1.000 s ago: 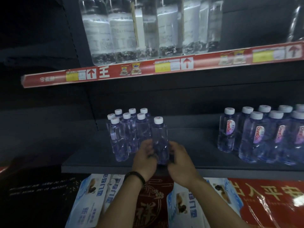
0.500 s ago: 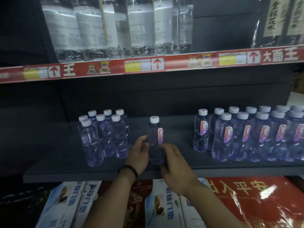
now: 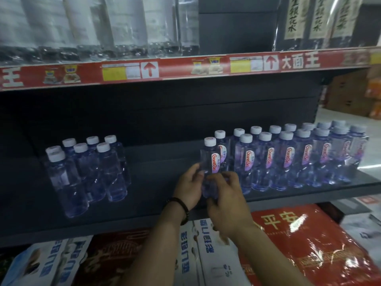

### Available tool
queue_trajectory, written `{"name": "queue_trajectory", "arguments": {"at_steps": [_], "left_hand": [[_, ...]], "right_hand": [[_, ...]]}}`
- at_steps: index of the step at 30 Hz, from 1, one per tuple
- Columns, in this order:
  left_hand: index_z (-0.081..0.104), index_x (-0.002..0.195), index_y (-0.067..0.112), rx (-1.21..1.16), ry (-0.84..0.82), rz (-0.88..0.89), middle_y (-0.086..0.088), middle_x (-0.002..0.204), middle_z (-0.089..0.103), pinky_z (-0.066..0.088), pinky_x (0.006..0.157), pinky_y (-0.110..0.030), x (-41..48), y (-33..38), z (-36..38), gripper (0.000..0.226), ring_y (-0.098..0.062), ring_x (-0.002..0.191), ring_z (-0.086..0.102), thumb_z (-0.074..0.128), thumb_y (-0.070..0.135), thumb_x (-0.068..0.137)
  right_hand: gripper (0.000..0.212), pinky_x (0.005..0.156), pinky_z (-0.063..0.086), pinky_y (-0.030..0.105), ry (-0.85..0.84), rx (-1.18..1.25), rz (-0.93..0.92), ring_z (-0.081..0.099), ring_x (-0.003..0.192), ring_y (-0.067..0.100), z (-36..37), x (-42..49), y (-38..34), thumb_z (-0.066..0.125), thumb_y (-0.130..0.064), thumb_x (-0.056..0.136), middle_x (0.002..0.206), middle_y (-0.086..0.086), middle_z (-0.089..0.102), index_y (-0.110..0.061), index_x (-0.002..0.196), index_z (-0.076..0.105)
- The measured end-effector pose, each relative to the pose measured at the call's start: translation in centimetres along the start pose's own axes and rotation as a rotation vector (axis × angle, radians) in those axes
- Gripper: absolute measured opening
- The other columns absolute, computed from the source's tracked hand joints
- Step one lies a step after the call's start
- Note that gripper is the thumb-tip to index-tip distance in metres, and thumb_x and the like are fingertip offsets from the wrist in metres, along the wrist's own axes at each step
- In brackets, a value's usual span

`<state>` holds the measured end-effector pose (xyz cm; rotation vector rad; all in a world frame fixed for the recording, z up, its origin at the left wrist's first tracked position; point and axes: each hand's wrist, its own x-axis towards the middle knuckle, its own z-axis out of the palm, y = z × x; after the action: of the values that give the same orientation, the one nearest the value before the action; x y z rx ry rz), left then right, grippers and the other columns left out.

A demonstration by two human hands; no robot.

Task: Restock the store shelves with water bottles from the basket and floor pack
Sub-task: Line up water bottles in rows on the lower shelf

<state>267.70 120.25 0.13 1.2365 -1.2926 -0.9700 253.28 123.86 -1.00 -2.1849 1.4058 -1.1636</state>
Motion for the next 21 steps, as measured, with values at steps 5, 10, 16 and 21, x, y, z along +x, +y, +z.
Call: {"name": "queue_trajectory", "arguments": {"at_steps": [5, 10, 16, 21], "left_hand": [[0.072, 0.113, 0.048, -0.023, 0.015, -0.002, 0.004, 0.118, 0.078, 0.056, 0.104, -0.052, 0.9, -0.4, 2.3, 0.038, -0.019, 0.111, 0.074, 0.046, 0.021, 0.108], [0.073, 0.118, 0.042, -0.066, 0.018, 0.003, 0.002, 0.117, 0.078, 0.057, 0.102, -0.053, 1.4, -0.7, 3.9, 0.033, -0.021, 0.110, 0.075, 0.049, 0.020, 0.108], [0.075, 0.115, 0.042, -0.096, 0.048, -0.038, 0.002, 0.114, 0.079, 0.058, 0.101, -0.053, 1.3, -0.5, 4.4, 0.041, -0.022, 0.108, 0.076, 0.045, 0.015, 0.108], [0.071, 0.125, 0.027, -0.153, 0.033, -0.094, -0.008, 0.116, 0.078, 0.060, 0.099, -0.051, 0.5, 0.6, 3.8, 0.043, -0.028, 0.107, 0.076, 0.042, 0.003, 0.106]], "right_hand": [[0.068, 0.103, 0.056, 0.042, -0.011, -0.079, -0.023, 0.050, 0.132, 0.027, -1.7, -0.6, 1.5, 0.066, -0.012, 0.090, 0.149, -0.006, 0.024, -0.038, 0.151, 0.046], [0.068, 0.108, 0.053, 0.035, -0.021, -0.098, -0.012, 0.049, 0.136, 0.025, -2.6, -0.9, 2.3, 0.066, -0.015, 0.094, 0.158, -0.004, 0.017, -0.035, 0.156, 0.044], [0.068, 0.102, 0.055, 0.030, -0.060, -0.089, 0.041, 0.059, 0.114, 0.021, -3.4, -0.7, 2.0, 0.064, -0.015, 0.095, 0.137, -0.003, 0.029, -0.037, 0.157, 0.044], [0.055, 0.102, 0.055, 0.038, -0.038, -0.074, 0.073, 0.055, 0.121, 0.024, -3.4, -0.3, 0.8, 0.066, -0.017, 0.094, 0.138, -0.001, 0.037, -0.027, 0.147, 0.054]]}}
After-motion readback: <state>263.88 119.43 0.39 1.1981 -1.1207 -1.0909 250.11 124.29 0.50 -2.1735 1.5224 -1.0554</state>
